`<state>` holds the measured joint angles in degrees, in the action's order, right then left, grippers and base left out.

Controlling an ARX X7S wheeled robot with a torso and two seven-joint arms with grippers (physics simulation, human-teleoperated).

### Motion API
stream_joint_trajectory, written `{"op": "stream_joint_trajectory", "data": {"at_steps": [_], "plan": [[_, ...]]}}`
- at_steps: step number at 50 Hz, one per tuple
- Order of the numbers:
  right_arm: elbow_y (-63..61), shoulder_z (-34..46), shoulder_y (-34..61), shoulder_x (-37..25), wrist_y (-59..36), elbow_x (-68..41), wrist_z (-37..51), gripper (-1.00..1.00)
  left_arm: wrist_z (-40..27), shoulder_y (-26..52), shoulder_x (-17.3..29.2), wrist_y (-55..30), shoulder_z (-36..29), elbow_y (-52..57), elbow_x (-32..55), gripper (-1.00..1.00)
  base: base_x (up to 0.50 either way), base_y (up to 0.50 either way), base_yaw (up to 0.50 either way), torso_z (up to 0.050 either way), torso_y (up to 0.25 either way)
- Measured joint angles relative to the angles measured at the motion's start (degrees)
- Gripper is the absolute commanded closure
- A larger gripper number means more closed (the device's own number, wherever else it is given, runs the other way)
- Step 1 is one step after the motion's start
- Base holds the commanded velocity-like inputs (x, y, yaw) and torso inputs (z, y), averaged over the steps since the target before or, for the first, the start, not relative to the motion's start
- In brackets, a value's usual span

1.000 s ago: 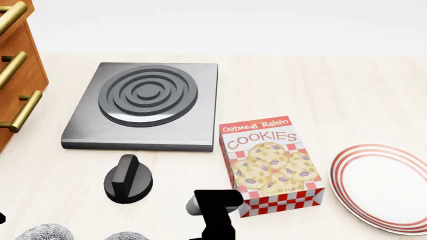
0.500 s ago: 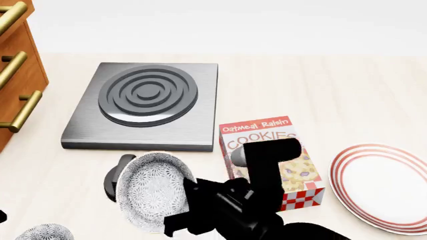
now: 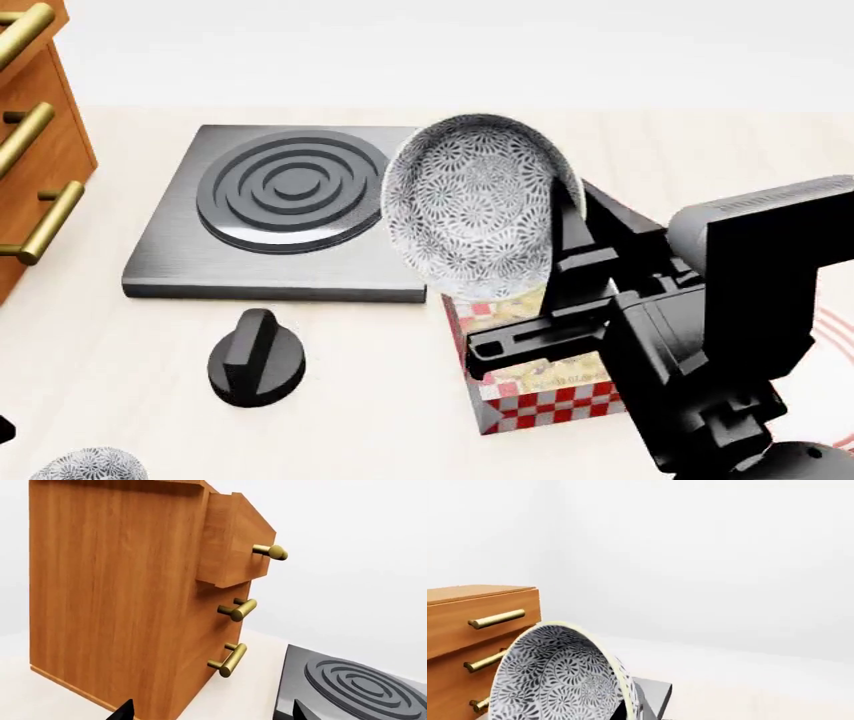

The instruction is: Pick the akita bowl from table center and place it on the plate.

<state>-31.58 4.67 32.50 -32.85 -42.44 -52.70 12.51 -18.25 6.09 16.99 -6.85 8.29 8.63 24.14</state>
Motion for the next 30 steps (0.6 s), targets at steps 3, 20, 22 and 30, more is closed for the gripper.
{"op": "stream_joint_trajectory", "data": {"at_steps": [3, 20, 22, 30], "plan": [[-1.86, -0.85, -0.25, -1.67, 0.02, 1.43, 1.49, 1.00, -0.05, -0.04, 0.05, 0.00, -0.02, 0.08, 0.06, -1.00, 0.00, 0.00, 0.00, 0.000, 0.000], [-1.04, -13.44, -1.32, -5.22, -5.35, -3.89, 14.27, 1.00, -0.29, 0.03, 0.26, 0.05, -0.33, 0.13, 0.31, -1.00, 0.00, 0.00, 0.00, 0.000, 0.001], [-0.29, -15.23, -1.49, -5.36, -6.27, -5.45, 15.62, 1.00, -0.32, 0.03, 0.28, 0.06, -0.36, 0.12, 0.34, -1.00, 0.00, 0.00, 0.00, 0.000, 0.000], [2.95, -20.99, -2.30, -5.65, -9.47, -11.59, 19.75, 1.00, -0.45, 0.04, 0.36, 0.07, -0.53, 0.16, 0.44, -1.00, 0.00, 0.00, 0.00, 0.000, 0.000]]}}
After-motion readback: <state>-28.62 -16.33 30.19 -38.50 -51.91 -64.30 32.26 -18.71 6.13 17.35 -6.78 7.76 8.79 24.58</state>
